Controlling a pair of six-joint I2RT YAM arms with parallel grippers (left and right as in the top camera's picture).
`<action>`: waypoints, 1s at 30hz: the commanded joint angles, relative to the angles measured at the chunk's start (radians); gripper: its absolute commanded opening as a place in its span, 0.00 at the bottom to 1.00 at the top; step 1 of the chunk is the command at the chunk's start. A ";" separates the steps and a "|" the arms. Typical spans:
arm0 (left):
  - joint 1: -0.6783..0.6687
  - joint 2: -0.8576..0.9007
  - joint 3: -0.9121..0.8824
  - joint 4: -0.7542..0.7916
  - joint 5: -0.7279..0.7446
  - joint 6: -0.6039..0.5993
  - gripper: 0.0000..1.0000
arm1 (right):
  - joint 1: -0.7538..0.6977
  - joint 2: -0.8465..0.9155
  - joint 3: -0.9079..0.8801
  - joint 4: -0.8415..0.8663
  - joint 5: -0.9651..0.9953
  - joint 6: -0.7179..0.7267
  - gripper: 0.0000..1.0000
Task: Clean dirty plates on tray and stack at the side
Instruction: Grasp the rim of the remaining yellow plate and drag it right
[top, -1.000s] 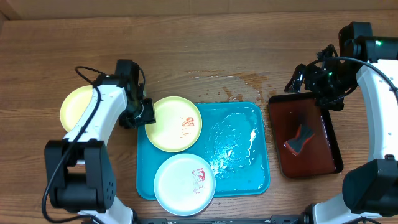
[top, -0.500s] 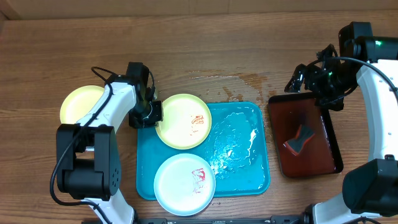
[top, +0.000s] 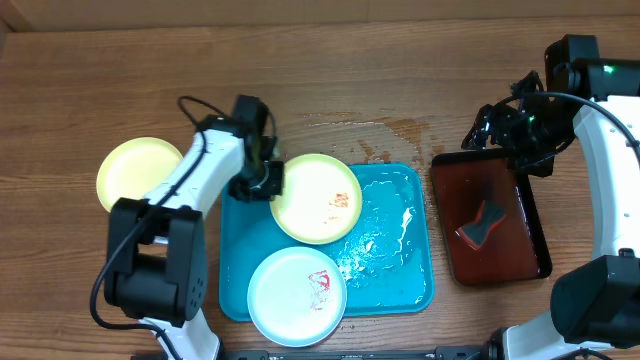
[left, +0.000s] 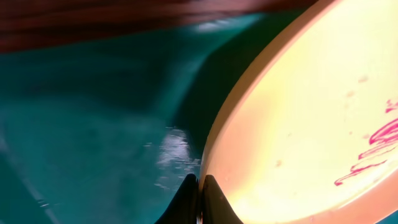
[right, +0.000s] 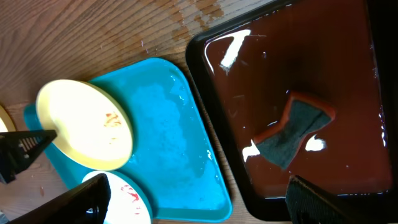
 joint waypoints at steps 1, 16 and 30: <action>-0.033 0.008 0.017 -0.004 -0.008 0.026 0.07 | 0.000 -0.005 -0.001 -0.002 0.003 0.000 0.91; -0.064 0.025 0.012 -0.009 0.018 0.048 0.49 | 0.000 -0.005 -0.001 -0.018 0.002 0.000 0.91; -0.063 0.155 0.010 0.025 0.091 -0.005 0.11 | 0.000 -0.005 -0.001 -0.028 0.002 0.000 0.91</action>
